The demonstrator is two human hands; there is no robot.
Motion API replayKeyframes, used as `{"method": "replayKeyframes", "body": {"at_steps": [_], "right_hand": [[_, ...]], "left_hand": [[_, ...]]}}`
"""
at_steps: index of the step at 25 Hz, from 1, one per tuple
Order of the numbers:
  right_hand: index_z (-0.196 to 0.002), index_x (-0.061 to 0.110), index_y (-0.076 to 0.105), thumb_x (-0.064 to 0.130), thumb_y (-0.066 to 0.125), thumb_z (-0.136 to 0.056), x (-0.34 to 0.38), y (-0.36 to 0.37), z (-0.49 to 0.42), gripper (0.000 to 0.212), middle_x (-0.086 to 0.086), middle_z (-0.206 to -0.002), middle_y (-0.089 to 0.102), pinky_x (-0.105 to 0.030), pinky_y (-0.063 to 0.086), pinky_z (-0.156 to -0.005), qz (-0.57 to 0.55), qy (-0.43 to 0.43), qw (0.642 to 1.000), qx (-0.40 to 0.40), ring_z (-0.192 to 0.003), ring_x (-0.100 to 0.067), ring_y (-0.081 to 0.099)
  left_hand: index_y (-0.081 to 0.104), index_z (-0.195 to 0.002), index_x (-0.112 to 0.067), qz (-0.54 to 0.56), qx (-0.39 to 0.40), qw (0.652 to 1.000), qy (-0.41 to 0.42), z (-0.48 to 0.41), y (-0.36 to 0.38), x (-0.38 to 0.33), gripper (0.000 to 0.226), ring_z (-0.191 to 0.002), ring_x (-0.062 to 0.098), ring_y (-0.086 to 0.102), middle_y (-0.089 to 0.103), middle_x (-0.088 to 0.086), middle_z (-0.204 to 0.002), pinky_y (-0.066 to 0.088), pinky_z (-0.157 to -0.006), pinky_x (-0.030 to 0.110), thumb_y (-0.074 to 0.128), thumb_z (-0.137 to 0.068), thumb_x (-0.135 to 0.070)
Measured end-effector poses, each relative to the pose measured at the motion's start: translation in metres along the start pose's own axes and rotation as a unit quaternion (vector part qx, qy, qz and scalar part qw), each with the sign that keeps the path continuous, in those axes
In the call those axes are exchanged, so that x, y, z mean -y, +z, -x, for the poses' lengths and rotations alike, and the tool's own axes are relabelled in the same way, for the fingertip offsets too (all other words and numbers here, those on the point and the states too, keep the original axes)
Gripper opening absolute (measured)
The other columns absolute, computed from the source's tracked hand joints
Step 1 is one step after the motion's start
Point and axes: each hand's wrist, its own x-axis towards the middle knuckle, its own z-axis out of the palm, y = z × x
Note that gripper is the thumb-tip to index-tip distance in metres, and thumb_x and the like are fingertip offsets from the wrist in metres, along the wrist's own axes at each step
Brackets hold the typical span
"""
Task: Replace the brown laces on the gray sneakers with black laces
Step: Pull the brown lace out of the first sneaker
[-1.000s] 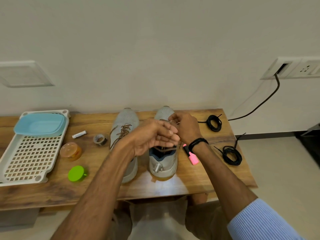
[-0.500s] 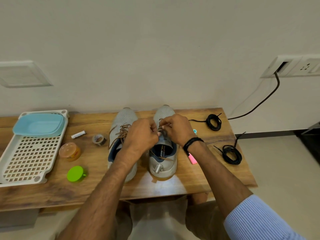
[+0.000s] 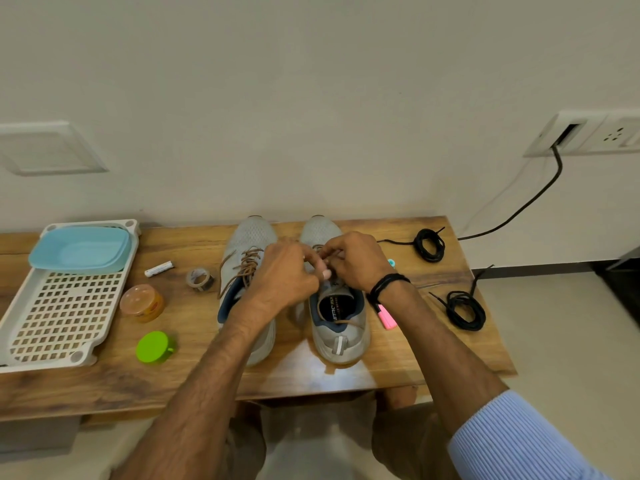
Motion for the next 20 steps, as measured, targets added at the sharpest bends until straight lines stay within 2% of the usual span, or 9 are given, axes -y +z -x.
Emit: {"method": "replayKeyframes", "body": {"at_steps": [2,4,8,11,13,16,18,20], "right_hand": [[-0.1,0.021,0.077,0.012,0.069,-0.085,0.0,0.0,0.0,0.019,0.002,-0.1,0.074,-0.017,0.043,-0.077,0.005,0.002,1.0,0.01,-0.09,-0.011,0.065],[-0.099,0.019,0.077,0.012,0.069,-0.084,0.002,0.002,0.002,0.018,0.001,-0.097,0.074,-0.016,0.042,-0.075,0.02,-0.008,1.0,0.01,-0.085,-0.011,0.064],[-0.088,0.01,0.075,0.013,0.061,-0.086,0.01,0.004,0.002,0.015,-0.008,-0.088,0.073,-0.025,0.044,-0.069,0.075,-0.012,0.997,-0.003,-0.085,-0.023,0.065],[-0.08,0.002,0.072,0.018,0.058,-0.084,0.012,0.005,0.001,0.021,-0.014,-0.081,0.071,-0.037,0.051,-0.069,0.08,0.013,0.997,0.002,-0.079,-0.029,0.064],[-0.073,-0.002,0.068,0.019,0.057,-0.084,0.012,0.008,0.001,0.026,-0.015,-0.074,0.069,-0.037,0.049,-0.064,0.054,0.04,0.998,0.005,-0.073,-0.029,0.062],[-0.059,0.004,0.059,0.021,0.055,-0.086,0.007,0.014,-0.001,0.032,-0.009,-0.061,0.063,-0.032,0.04,-0.053,0.008,0.109,0.994,-0.016,-0.063,-0.027,0.059],[-0.067,0.006,0.063,0.021,0.059,-0.086,0.001,0.013,-0.005,0.025,-0.007,-0.072,0.071,-0.029,0.05,-0.06,-0.025,0.155,0.987,-0.038,-0.071,-0.023,0.067],[-0.087,0.012,0.065,0.017,0.061,-0.086,0.0,0.009,-0.004,0.006,-0.001,-0.088,0.071,-0.028,0.051,-0.071,-0.045,0.124,0.99,-0.054,-0.083,-0.017,0.067]], "left_hand": [[0.054,-0.119,-0.024,-0.023,0.037,0.997,-0.065,0.002,0.002,0.001,0.048,-0.107,0.02,0.055,0.054,0.001,-0.115,0.047,-0.089,0.034,0.077,-0.08,-0.042],[0.045,-0.129,-0.015,-0.02,0.048,0.993,-0.103,0.003,0.008,-0.001,0.057,-0.107,0.024,0.058,0.058,0.005,-0.117,0.048,-0.086,0.033,0.071,-0.084,-0.037],[0.054,-0.118,-0.013,-0.072,0.003,0.991,-0.114,0.002,0.017,-0.002,0.045,-0.101,0.028,0.06,0.063,0.008,-0.109,0.052,-0.082,0.038,0.066,-0.083,-0.038],[0.063,-0.105,-0.01,-0.139,-0.018,0.986,-0.09,0.002,0.022,0.0,0.032,-0.096,0.03,0.063,0.066,0.012,-0.103,0.046,-0.07,0.034,0.063,-0.088,-0.037],[0.066,-0.097,-0.009,-0.146,-0.023,0.986,-0.082,0.0,0.025,0.003,0.026,-0.091,0.031,0.063,0.067,0.014,-0.098,0.041,-0.066,0.032,0.062,-0.09,-0.033],[0.068,-0.094,-0.008,-0.135,-0.021,0.987,-0.086,-0.003,0.023,0.005,0.023,-0.086,0.029,0.063,0.066,0.013,-0.092,0.039,-0.064,0.032,0.063,-0.089,-0.031],[0.068,-0.089,-0.007,-0.12,-0.017,0.989,-0.087,-0.003,0.019,0.006,0.022,-0.079,0.028,0.061,0.066,0.012,-0.087,0.039,-0.062,0.031,0.065,-0.088,-0.029],[0.068,-0.087,-0.005,-0.117,-0.019,0.989,-0.083,-0.001,0.017,0.007,0.022,-0.078,0.029,0.062,0.066,0.014,-0.086,0.039,-0.061,0.031,0.065,-0.088,-0.027]]}}
